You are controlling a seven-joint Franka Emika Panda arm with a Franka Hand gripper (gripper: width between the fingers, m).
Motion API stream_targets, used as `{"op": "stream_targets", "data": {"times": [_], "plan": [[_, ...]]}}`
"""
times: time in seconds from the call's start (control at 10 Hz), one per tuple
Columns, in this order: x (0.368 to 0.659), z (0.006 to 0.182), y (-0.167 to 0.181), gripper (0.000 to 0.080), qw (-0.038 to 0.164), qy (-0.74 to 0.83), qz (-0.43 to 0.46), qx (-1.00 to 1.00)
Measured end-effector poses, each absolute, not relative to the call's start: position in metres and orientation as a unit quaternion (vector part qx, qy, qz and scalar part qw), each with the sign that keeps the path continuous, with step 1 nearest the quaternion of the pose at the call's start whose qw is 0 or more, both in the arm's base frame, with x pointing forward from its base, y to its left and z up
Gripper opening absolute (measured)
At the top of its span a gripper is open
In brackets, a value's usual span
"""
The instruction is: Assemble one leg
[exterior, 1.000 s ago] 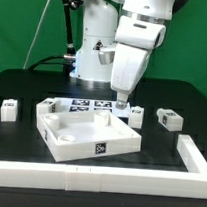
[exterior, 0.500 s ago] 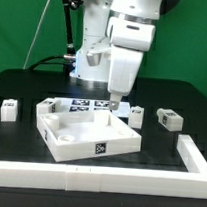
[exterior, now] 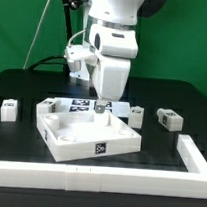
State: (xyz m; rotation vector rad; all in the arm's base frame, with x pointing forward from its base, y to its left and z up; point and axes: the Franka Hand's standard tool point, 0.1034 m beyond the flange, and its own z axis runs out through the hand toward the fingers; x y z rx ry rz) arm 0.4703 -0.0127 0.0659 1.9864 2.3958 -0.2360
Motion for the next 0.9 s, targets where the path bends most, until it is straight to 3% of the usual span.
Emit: {"op": "stream_targets", "data": {"times": [0.2,0.5,0.9], "plan": [[0.47,0.066,-0.014,0.0649,0.009,0.769,-0.076,0.635],[0.448,0.059,-0.038,0.0649,-0.03,0.819,-0.089,0.566],[0.43,0.038,-0.045,0.0649,-0.06,0.817,-0.108,0.563]]}}
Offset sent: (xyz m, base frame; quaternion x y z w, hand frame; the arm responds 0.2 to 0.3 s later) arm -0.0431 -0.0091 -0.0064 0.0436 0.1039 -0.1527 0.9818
